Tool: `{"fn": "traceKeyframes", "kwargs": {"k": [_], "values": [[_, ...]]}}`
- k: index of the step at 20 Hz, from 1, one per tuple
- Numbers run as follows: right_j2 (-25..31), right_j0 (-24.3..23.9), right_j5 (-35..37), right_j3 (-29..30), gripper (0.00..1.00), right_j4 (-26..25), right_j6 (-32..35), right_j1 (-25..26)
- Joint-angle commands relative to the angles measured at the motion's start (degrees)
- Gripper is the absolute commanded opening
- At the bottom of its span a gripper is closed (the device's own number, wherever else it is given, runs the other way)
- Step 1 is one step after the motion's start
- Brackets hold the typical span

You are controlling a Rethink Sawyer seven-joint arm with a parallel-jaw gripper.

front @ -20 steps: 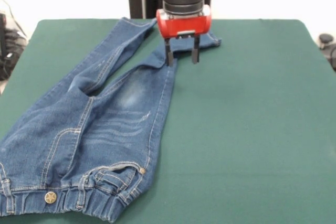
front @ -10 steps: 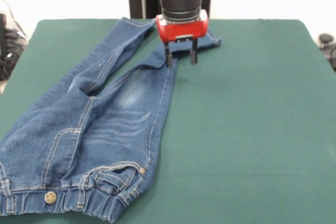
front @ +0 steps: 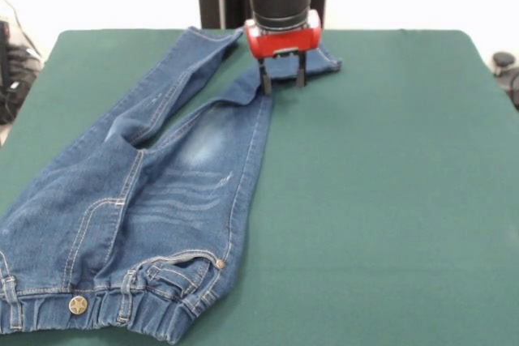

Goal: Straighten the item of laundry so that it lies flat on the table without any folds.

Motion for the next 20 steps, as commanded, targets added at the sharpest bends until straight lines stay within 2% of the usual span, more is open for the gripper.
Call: {"fn": "traceKeyframes", "kwargs": {"k": [1,7,20], "values": [[3.0,1.0,7.5,4.0,1.00,0.8,7.1,-1.2],[1.6,1.6,10.8,4.8,1.00,1.3,7.1,-2.6],[-1.3,2.5,15.8,3.2,1.00,0.6,6.7,-2.1]]}}
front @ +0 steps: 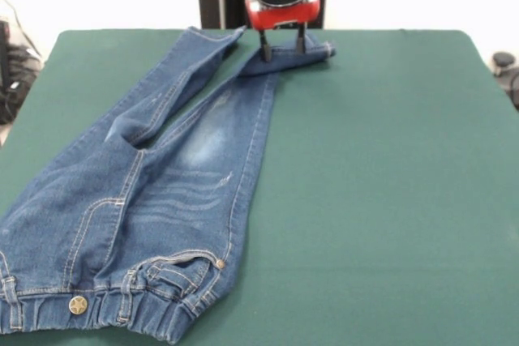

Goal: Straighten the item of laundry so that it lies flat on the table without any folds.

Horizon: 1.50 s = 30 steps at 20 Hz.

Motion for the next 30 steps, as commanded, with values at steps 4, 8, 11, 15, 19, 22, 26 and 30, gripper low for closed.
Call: {"fn": "traceKeyframes", "kwargs": {"k": [4,8,11,15,19,22,26,30], "values": [[0.0,0.9,9.1,-1.1,1.00,-0.1,5.3,1.0],[-0.5,-0.3,11.7,-1.5,1.00,-0.8,3.8,0.5],[-1.4,-0.7,13.7,-2.9,1.00,-1.6,2.9,0.8],[-3.3,-0.6,16.1,-3.4,1.00,-3.0,2.1,0.0],[-5.0,-0.1,18.8,-3.9,1.00,-4.3,1.9,-1.2],[-5.4,0.0,20.1,-3.9,1.00,-5.0,2.4,-2.4],[-4.8,0.2,22.2,-3.1,1.00,-4.6,3.1,-4.9],[-3.9,0.4,23.8,-1.8,1.00,-3.2,3.6,-8.6]]}}
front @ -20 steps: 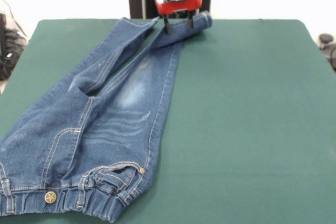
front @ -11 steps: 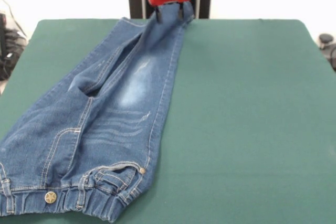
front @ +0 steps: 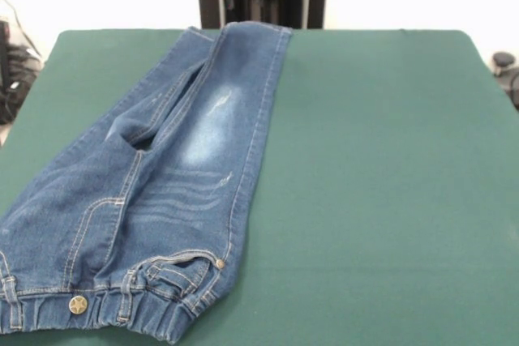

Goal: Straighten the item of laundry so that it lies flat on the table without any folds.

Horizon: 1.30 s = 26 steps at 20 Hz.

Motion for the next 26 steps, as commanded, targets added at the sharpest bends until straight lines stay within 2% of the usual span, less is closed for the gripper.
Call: {"fn": "traceKeyframes", "kwargs": {"k": [1,3,8,12,18,26], "values": [[3.1,0.9,6.3,-1.7,1.00,1.2,3.6,-4.9],[3.9,0.6,5.8,-2.0,1.00,1.3,3.2,-5.7],[6.8,-2.1,-2.0,-3.5,1.00,0.0,1.2,-4.5],[8.3,-4.4,-8.3,-4.5,1.00,-3.5,-1.4,-2.9],[11.1,-10.0,-9.4,-4.3,1.00,-8.3,-5.9,-3.7],[14.0,-15.2,-10.0,-7.3,1.00,-16.4,-8.1,0.0]]}}
